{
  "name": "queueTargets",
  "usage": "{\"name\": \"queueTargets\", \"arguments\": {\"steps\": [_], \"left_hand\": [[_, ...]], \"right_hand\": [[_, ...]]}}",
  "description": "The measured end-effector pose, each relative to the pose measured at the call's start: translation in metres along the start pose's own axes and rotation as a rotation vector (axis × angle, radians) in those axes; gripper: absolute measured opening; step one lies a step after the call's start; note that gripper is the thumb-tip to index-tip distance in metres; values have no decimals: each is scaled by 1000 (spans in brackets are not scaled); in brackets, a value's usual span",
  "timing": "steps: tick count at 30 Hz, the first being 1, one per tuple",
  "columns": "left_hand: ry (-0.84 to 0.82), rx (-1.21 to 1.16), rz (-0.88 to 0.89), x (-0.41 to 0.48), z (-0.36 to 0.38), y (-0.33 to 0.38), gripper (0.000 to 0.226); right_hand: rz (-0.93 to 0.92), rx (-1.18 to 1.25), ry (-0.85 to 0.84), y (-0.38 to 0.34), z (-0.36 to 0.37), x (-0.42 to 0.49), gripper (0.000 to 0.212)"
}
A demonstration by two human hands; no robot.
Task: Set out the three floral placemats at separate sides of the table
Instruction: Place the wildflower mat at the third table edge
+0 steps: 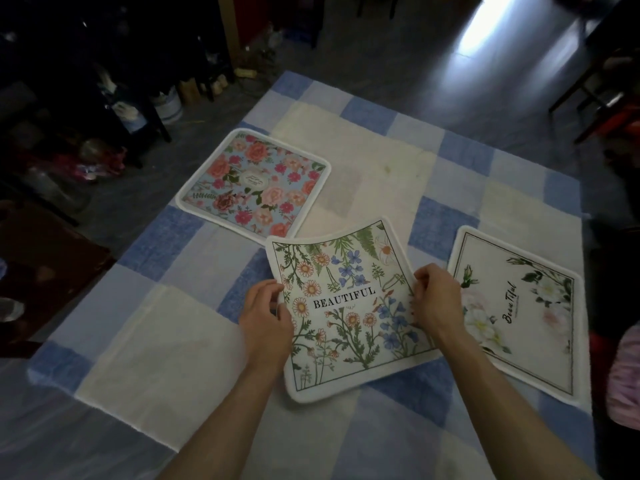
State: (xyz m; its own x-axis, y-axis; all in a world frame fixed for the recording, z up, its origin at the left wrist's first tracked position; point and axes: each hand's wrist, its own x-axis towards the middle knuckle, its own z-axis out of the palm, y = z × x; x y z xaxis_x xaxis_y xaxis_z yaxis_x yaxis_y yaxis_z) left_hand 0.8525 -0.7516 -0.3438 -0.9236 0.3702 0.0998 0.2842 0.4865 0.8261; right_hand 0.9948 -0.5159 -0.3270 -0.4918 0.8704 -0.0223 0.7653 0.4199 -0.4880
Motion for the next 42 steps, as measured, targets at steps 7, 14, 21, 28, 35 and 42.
{"name": "queueTargets", "arguments": {"steps": [7,14,21,28,35,42], "left_hand": [[-46,0,266,14,-39,24,30],[-129,19,529,31,-69,47,28],[-204,-105,568,39,-99,49,26],[-325,-142,677,32,-114,30,27],[-433,-133,638,11,-115,5,24],[-425,-119,590,4,-104,2,22]], "right_hand": [[29,152,120,-10,-27,-51,12],[103,221,219,-24,-46,-103,11],[198,247,350,-52,-53,-168,13],[337,214,425,-68,-38,-233,5],[391,183,432,-61,-25,-275,6],[405,207,404,-40,-19,-267,8]]}}
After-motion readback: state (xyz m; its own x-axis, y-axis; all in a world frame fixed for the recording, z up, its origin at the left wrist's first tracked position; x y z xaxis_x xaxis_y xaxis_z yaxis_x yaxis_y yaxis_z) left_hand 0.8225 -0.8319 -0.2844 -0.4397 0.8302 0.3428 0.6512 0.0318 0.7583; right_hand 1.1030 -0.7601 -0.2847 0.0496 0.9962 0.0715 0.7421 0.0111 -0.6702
